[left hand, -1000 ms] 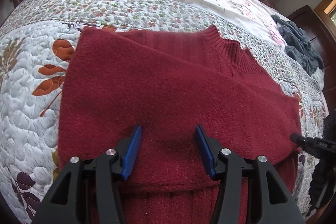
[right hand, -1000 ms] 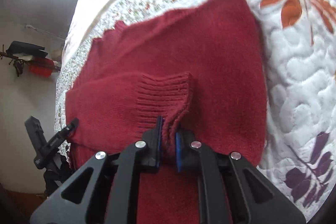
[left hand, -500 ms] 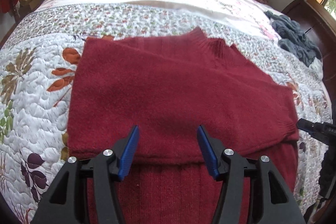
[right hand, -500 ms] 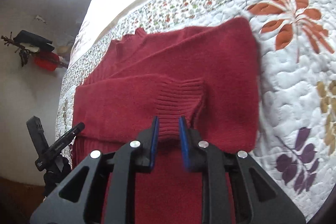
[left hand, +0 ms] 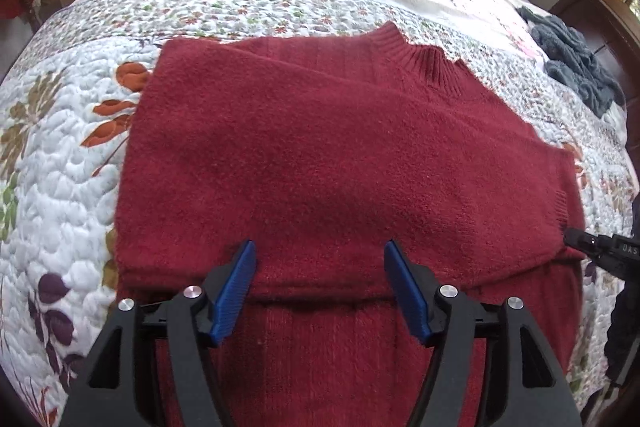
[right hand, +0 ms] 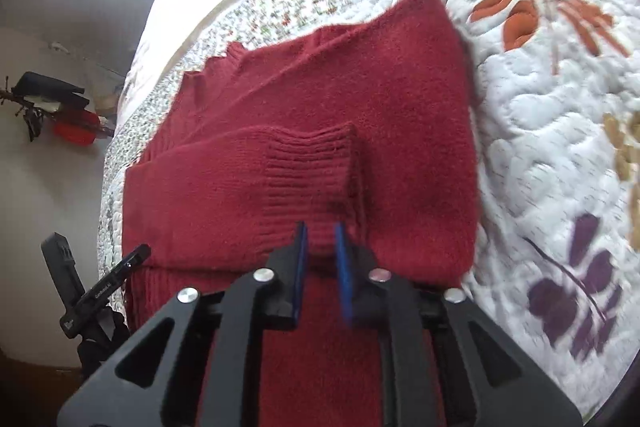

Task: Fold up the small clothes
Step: 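Move both tools to the sweater hem and close them on it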

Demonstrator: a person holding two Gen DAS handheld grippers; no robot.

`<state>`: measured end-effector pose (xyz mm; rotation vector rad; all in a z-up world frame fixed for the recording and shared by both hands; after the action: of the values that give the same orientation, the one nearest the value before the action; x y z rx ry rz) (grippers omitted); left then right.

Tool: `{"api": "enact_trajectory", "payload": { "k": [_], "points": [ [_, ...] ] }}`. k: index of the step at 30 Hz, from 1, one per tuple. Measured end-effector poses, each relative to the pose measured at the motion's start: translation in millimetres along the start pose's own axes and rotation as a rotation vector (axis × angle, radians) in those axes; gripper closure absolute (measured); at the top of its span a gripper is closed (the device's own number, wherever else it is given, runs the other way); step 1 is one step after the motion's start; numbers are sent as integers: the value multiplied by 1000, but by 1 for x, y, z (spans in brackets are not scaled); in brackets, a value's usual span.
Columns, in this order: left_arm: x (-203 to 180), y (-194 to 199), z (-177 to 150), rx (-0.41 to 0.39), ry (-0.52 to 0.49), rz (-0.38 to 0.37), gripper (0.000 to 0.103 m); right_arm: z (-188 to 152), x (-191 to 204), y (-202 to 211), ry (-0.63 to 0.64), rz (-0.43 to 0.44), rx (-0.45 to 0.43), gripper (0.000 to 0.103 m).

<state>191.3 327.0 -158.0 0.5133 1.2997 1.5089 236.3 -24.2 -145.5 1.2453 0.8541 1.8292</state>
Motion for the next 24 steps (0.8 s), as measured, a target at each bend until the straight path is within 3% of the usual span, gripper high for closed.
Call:
{"api": "enact_trajectory", "payload": {
  "k": [3,6,9,14,19,24],
  "points": [
    [10,30,-22,-10,24,-27,36,-33,10,32,50,6,-28,73],
    [32,59,-61,-18,36,-18,36,-86,13,57,62,29,-26,68],
    [60,83,-107,-11,66,23,36,-148,10,79,69,5,-8,67],
    [101,122,-164,-37,104,106,36,-217,3,107,40,-9,12,61],
    [136,149,-198,-49,148,141,36,-248,-5,123,3,0,5,60],
    [155,161,-213,-43,157,163,34,-268,-4,130,15,4,14,51]
  ]
}}
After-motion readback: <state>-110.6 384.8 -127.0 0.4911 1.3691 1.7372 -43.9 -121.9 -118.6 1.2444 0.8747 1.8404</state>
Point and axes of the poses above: each gripper's, at about its wrist camera, not at the fingertips, and y roughly against the way its jaws point, x to its left, z to its top, the point moved 4 cm from there along -y, roughly the way its jaws point, and after that the axes turned 13 degrees about y, right-handed, at the moved point
